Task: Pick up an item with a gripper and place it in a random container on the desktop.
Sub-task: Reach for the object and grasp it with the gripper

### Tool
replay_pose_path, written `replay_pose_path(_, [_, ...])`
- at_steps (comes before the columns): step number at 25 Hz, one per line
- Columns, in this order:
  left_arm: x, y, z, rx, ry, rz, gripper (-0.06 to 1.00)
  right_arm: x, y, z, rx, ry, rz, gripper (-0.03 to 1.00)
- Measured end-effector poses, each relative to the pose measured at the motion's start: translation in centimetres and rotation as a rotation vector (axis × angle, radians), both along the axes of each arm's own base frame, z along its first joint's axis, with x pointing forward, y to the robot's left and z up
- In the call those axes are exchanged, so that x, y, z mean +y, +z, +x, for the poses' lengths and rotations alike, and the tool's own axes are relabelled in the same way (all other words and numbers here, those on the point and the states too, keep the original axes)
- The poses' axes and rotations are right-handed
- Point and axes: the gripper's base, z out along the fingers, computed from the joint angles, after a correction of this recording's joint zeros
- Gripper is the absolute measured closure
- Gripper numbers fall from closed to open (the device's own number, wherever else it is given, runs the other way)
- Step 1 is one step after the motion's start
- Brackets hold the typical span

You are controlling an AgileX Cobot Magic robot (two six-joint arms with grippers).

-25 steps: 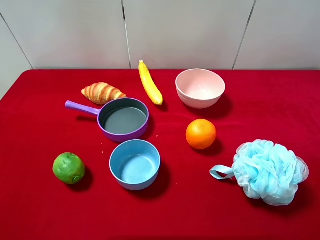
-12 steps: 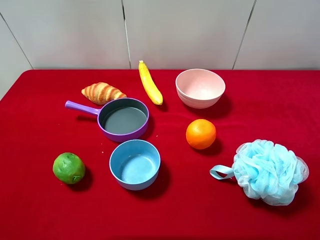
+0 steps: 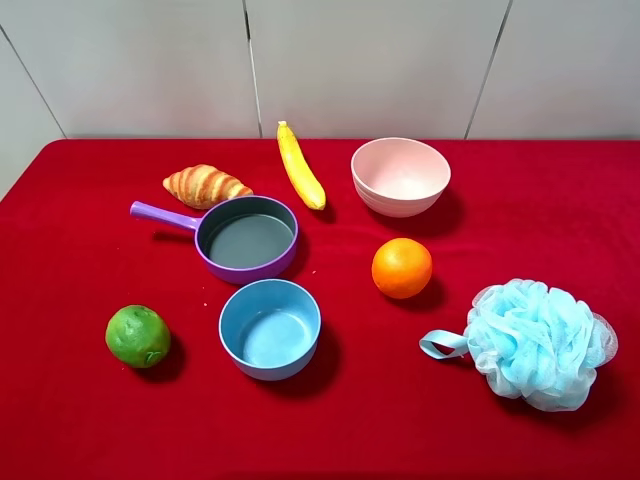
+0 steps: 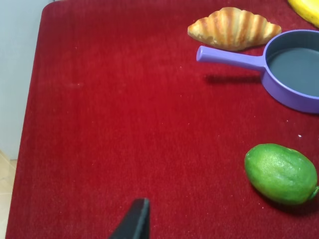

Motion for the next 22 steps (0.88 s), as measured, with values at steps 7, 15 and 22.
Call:
replay_pose_path(7, [0.0, 0.0, 0.0, 0.000, 0.000, 0.000, -0.04, 0.4, -0.4, 2.9, 0.186, 0.000, -0.025, 0.27])
replay_pose_path(15, [0.0, 0.0, 0.0, 0.000, 0.000, 0.000, -0.04, 0.7, 0.5, 5.8, 0.263, -0.004, -0.034, 0.27])
replay_pose_path(22, [0.0, 0.0, 0.0, 0.000, 0.000, 0.000, -0.04, 1.0, 1.4, 8.5, 0.313, -0.007, -0.041, 0.27])
